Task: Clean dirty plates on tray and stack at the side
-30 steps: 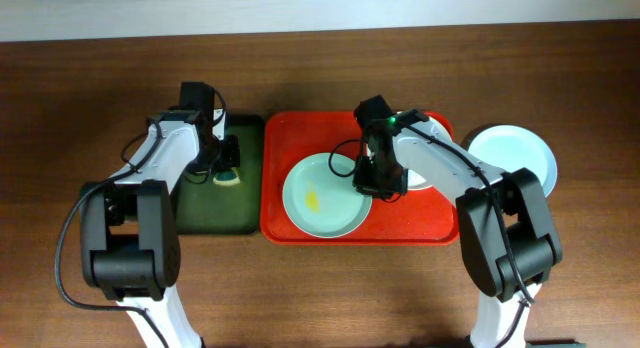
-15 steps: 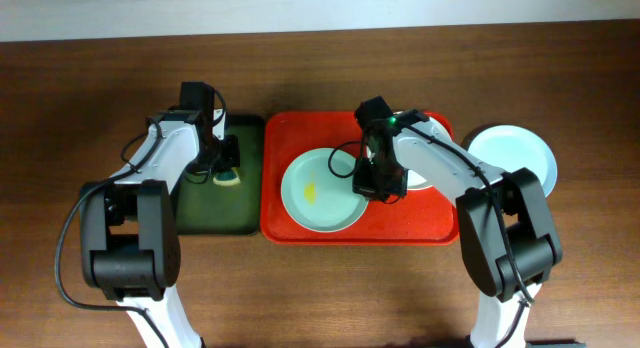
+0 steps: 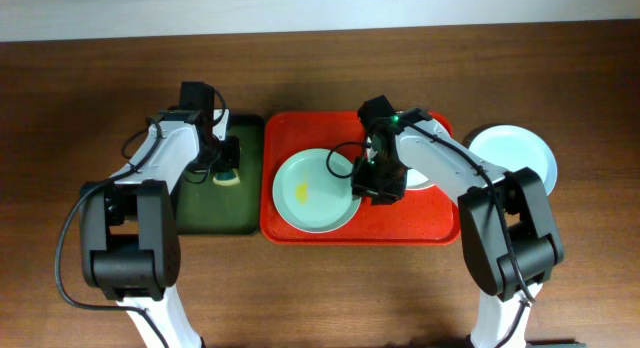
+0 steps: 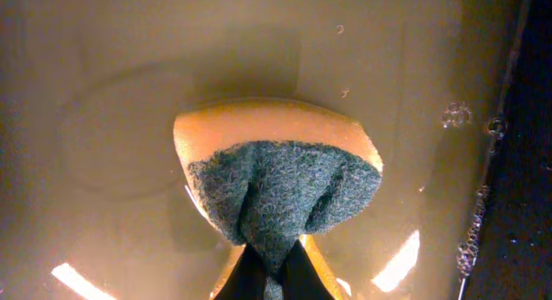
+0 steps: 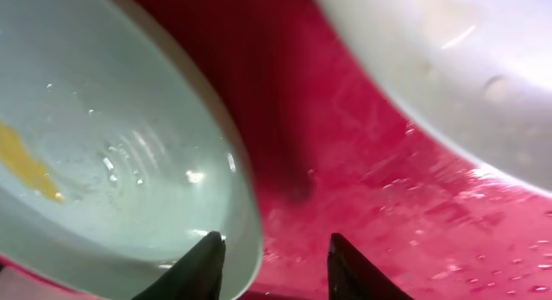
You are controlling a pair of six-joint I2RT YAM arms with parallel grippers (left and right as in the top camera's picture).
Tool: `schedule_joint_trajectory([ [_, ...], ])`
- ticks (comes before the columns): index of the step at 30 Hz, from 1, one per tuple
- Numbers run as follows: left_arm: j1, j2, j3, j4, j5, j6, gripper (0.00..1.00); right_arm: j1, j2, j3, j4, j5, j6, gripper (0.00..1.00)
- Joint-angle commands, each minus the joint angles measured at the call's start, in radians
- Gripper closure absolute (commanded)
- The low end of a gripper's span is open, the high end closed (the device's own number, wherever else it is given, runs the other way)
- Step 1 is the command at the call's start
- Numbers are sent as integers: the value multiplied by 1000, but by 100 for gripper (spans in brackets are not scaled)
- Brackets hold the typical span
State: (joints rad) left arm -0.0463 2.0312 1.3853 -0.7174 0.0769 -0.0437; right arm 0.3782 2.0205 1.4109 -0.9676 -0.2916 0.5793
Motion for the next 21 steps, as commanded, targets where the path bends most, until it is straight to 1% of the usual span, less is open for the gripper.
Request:
schedule_joint_trajectory([
  [1, 0, 18, -8, 7, 11, 26, 98, -5, -28, 10, 0, 69, -3, 64],
  [2, 0, 18, -8, 7, 11, 26, 97, -5, -28, 8, 5, 69, -3, 70],
  [6, 0, 18, -8, 6, 11, 26, 97, -4, -23, -10, 34, 69, -3, 78],
  [13, 0, 18, -8, 7, 13, 26, 97, 13, -19, -10, 68, 69, -6, 78],
  [16, 0, 18, -8, 6, 13, 26, 97, 36, -18, -11, 77, 117, -55, 77],
  [18, 0, 18, -8, 6, 13, 26, 97, 49, -18, -14, 70, 174, -55, 81],
  [19, 0, 18, -8, 7, 13, 26, 97, 49, -17, -14, 67, 174, -55, 82],
  [21, 0, 18, -8, 7, 13, 26, 97, 49, -17, -14, 68, 173, -55, 87],
])
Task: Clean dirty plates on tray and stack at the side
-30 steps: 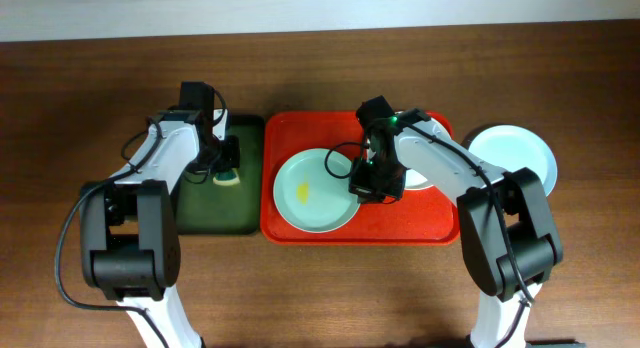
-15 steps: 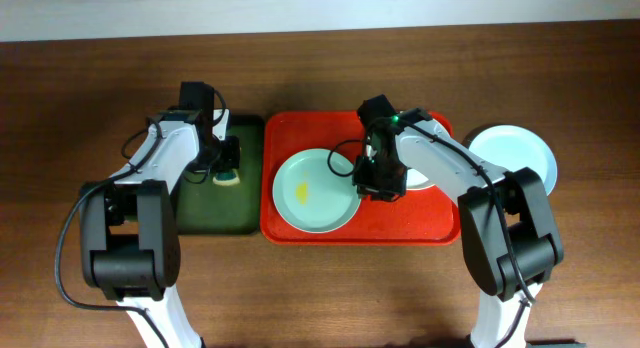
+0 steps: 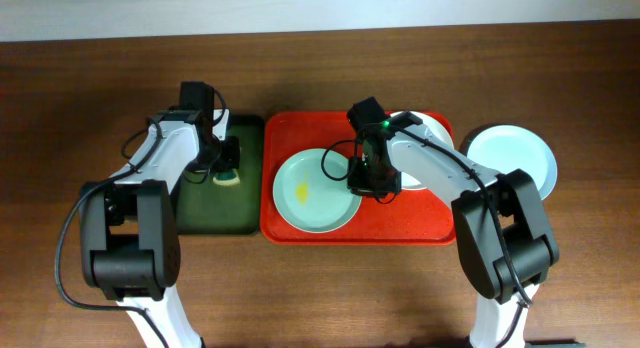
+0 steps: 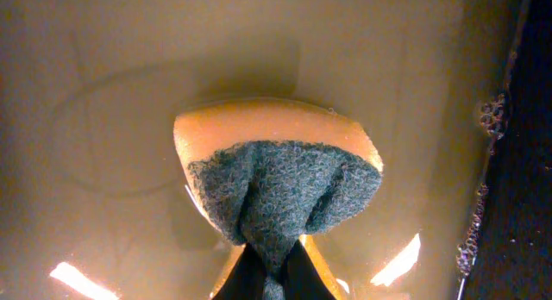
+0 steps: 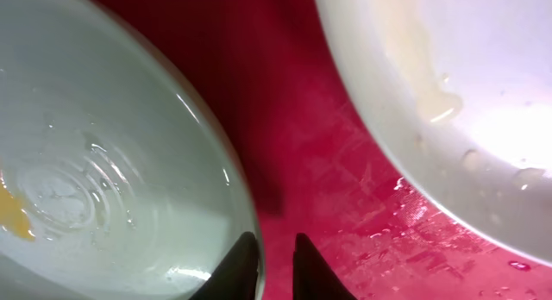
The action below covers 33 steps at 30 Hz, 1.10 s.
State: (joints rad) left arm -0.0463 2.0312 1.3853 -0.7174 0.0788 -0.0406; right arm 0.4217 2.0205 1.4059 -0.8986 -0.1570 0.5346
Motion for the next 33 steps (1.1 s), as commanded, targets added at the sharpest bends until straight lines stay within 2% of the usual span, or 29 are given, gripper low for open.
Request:
schedule_joint_trajectory([
  [1, 0, 18, -8, 6, 11, 23, 97, 5, -17, -10, -2, 39, -11, 89],
  [5, 0, 18, -8, 6, 11, 23, 96, 5, -17, -10, -2, 46, -11, 96],
  [19, -6, 13, -5, 0, 10, 77, 100, 3, -84, -9, -77, 96, -11, 96],
  [24, -6, -114, -1, -43, 5, 83, 100, 3, -83, -9, -113, 105, -11, 95],
  [25, -6, -157, -1, -59, 5, 83, 100, 4, -83, -9, -115, 110, -11, 89],
  [28, -10, -273, -1, -73, 12, 73, 100, 3, -83, -9, -113, 110, -11, 86],
  [31, -31, -359, -1, -73, 11, 71, 100, 3, -83, -9, -110, 110, -11, 69],
  [33, -34, -352, -11, -66, 11, 71, 100, 3, -83, -10, -100, 110, -11, 65],
])
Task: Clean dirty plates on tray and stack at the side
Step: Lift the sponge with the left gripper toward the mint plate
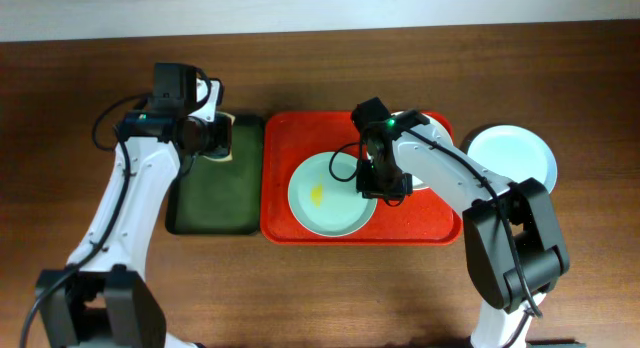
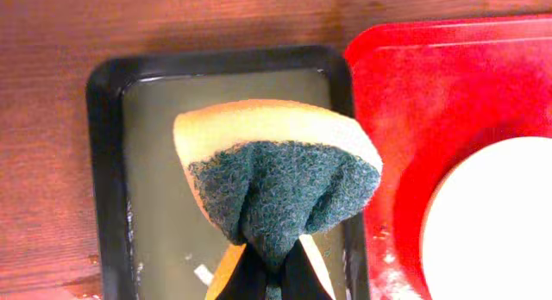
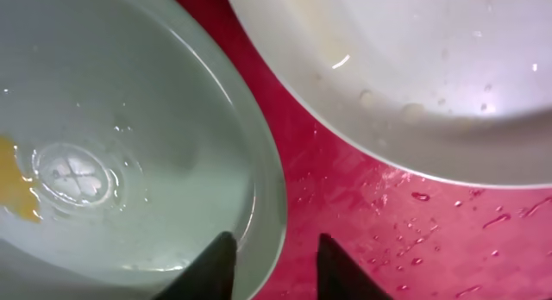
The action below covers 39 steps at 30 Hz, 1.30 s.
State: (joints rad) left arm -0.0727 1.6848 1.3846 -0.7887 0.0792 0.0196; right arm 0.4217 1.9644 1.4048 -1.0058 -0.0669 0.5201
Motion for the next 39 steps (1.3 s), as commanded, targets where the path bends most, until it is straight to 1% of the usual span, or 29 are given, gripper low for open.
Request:
schedule_joint_trajectory([
  [1, -8, -1, -28, 19, 11, 11, 100, 3, -27, -8, 13, 19, 4, 53],
  [3, -8, 0, -77, 65, 11, 11, 100, 3, -27, -8, 19, 16, 4, 31],
  [4, -8, 0, -101, 90, 11, 11, 100, 3, -27, -8, 19, 20, 4, 1],
  [6, -8, 1, -109, 100, 11, 11, 100, 3, -27, -8, 26, 19, 4, 1],
  [7, -8, 1, -109, 100, 11, 11, 100, 3, -27, -8, 26, 19, 4, 7],
  [8, -8, 1, -109, 100, 11, 11, 100, 4, -27, -8, 26, 19, 4, 28],
  [9, -8, 1, -111, 100, 11, 11, 100, 6, -27, -8, 23, 19, 4, 52],
  [10, -8, 1, -112, 100, 11, 11, 100, 10, -27, -8, 21, 20, 4, 60],
  [12, -8, 2, -113, 101, 11, 11, 100, 15, -27, -8, 21, 20, 4, 60],
  [14, -8, 2, -113, 101, 11, 11, 100, 18, -27, -14, 23, 20, 4, 64],
  [18, -8, 2, -113, 101, 11, 11, 100, 18, -26, -73, 68, 35, 5, 65],
  [19, -8, 2, -113, 101, 11, 11, 100, 18, -26, -85, 83, 35, 4, 69],
  [22, -8, 2, -113, 101, 11, 11, 100, 18, -26, -93, 112, 34, 4, 89],
  [24, -8, 2, -113, 101, 11, 11, 100, 18, -26, -93, 117, 34, 5, 96],
  [26, -8, 2, -113, 101, 11, 11, 100, 18, -26, -93, 127, 19, 16, 96],
  [30, -8, 2, -137, 134, 10, 11, 100, 18, -26, -93, 186, -95, 19, 96],
  [34, -8, 2, -140, 141, 11, 11, 100, 18, -26, -93, 214, -95, 148, 96],
  [39, -8, 2, -140, 141, 11, 11, 100, 18, -26, -93, 190, -84, 170, 96],
])
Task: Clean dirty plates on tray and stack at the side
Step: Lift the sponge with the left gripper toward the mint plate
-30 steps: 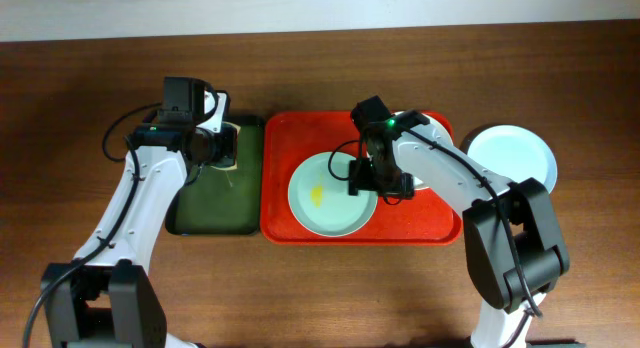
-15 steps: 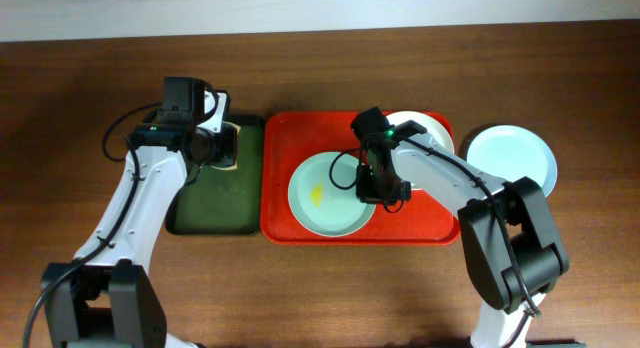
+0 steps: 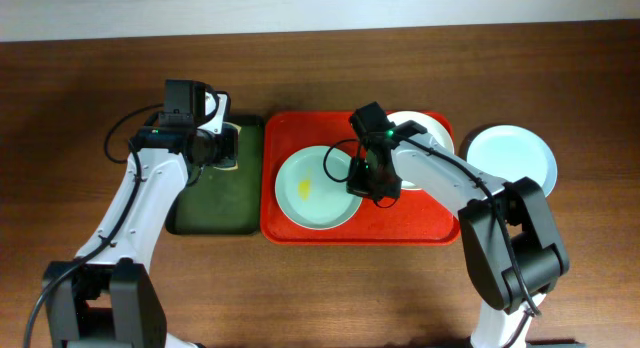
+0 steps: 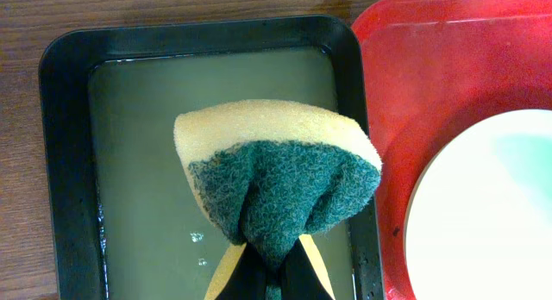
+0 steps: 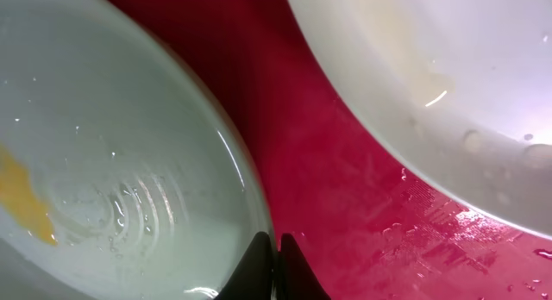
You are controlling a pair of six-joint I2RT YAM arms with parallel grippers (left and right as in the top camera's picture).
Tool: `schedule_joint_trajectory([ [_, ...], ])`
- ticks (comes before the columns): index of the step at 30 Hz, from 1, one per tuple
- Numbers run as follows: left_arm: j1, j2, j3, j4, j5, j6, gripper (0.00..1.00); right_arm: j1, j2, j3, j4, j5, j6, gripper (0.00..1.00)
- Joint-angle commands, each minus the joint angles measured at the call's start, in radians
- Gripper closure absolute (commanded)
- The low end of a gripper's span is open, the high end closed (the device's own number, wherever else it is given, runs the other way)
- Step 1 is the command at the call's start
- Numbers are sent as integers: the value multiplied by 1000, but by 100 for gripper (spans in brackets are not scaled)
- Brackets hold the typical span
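A pale green plate with a yellow smear lies on the red tray. My right gripper is shut on this plate's right rim. Behind it on the tray lies a white plate with wet streaks. My left gripper is shut on a yellow sponge with a green scouring face. It holds the sponge above the black basin, close to the basin's right wall and the tray's left edge.
The basin holds murky water and stands left of the tray. A pale plate lies on the wooden table right of the tray. The right arm reaches over the white plate.
My right gripper, then open astride the green plate's rim, is now shut on it, and the plate lies a little further left. The left gripper with the sponge has shifted right, toward the tray.
At first the sponge was held down in the basin's water while my right gripper stood open at the green plate's rim. The jaws then narrowed there. Later the sponge was up above the basin and the right jaws were open again. Now they pinch the rim.
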State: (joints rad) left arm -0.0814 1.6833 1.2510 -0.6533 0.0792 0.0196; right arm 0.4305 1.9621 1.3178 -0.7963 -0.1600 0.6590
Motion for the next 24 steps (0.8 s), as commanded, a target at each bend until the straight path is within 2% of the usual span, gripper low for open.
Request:
schedule_joint_trajectory([
  [1, 1, 3, -7, 5, 11, 11, 100, 9, -24, -6, -31, 19, 58, 96],
  [4, 1, 3, -7, 6, 11, 11, 100, 9, -24, -6, -48, 22, 109, 96],
  [8, 1, 3, -7, 5, 11, 11, 100, 8, -25, -6, -94, 60, 108, 96],
  [11, 1, 3, -14, 9, 10, 11, 100, 9, -25, -6, -117, 67, -11, 96],
  [15, 1, 3, -50, 47, 3, -18, 100, 9, -25, -6, -127, 67, -53, 96],
  [22, -1, 49, 206, -281, -57, -35, 100, 9, -25, -6, -120, 66, -53, 96],
  [24, -6, 92, 235, -317, -52, -42, 100, 10, -25, -6, -97, 45, -53, 96],
])
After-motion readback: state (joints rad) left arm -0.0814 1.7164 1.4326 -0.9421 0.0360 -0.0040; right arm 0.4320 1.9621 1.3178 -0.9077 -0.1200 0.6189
